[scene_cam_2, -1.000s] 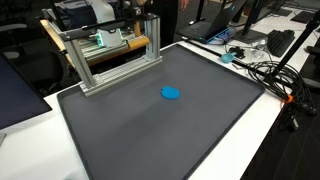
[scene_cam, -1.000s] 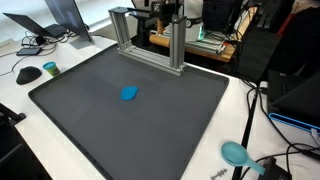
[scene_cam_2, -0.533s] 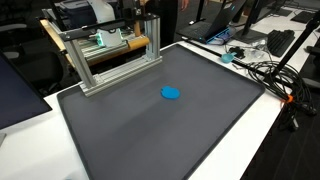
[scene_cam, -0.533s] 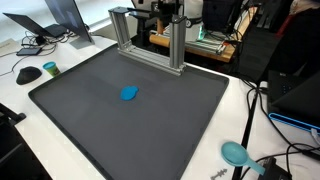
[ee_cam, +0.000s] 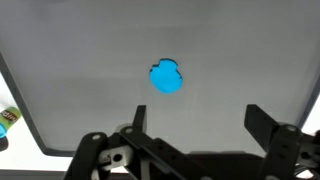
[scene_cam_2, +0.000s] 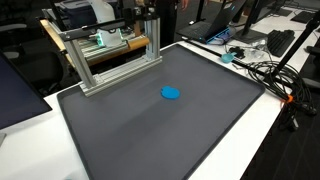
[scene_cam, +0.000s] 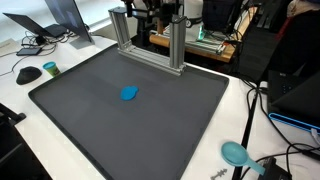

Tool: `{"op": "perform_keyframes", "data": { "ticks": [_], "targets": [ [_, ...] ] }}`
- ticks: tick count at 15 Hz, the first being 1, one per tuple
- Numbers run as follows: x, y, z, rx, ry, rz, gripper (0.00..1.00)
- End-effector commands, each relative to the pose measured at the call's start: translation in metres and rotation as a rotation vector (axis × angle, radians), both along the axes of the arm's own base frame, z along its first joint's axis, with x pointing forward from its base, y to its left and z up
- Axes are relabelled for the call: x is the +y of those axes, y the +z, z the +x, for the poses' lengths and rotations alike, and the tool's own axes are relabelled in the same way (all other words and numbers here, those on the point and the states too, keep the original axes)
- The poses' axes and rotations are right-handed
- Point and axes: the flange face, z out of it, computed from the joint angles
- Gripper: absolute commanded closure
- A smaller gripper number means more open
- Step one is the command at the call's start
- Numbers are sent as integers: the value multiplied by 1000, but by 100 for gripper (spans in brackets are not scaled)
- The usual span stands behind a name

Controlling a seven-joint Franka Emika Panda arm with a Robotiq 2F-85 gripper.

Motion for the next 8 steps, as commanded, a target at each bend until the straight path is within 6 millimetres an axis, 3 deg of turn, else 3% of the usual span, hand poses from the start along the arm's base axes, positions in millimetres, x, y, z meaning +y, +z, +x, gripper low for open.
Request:
{"op": "perform_keyframes", "data": {
  "ticks": [1, 5, 6, 8],
  "targets": [
    [0, -11, 47, 40, 0, -7, 0],
    [0, -22, 77, 86, 29, -14, 0],
    [0, -22, 60, 53, 5, 12, 0],
    [0, -26, 70, 71, 13, 9, 0]
  ]
}}
